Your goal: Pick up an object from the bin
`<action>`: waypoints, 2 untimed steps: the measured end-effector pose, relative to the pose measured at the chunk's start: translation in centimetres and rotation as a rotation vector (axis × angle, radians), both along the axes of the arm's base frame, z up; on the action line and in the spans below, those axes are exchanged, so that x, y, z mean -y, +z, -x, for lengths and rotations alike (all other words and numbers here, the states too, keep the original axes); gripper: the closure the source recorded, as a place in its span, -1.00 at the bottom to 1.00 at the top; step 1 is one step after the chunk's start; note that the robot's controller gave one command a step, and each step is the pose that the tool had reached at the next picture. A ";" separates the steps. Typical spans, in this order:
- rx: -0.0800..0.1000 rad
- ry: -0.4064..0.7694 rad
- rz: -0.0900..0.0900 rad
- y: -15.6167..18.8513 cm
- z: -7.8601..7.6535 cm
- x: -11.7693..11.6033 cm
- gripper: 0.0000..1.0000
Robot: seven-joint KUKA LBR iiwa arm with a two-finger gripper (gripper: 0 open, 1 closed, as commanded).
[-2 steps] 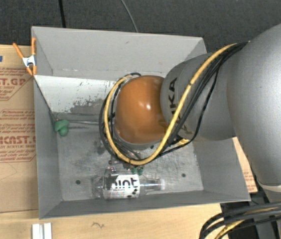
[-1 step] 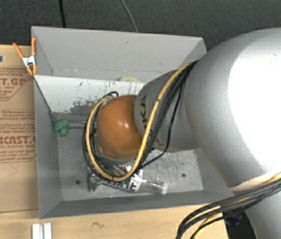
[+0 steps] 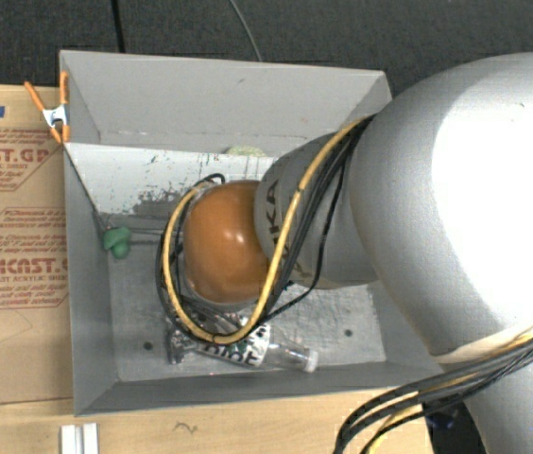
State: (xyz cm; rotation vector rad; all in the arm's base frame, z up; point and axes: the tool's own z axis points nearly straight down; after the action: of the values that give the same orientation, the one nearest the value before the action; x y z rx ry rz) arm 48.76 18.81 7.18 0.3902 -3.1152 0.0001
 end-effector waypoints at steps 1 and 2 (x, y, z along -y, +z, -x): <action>-0.004 -0.012 0.001 5.6 0.0 -0.2 1.00; 0.014 -0.024 -0.005 7.2 -0.9 0.3 1.00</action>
Offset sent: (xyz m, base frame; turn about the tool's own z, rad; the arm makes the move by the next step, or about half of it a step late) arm 0.0132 -0.0154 0.0114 0.0442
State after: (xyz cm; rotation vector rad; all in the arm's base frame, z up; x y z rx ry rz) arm 49.67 18.55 14.40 0.3540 -3.1337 -0.0054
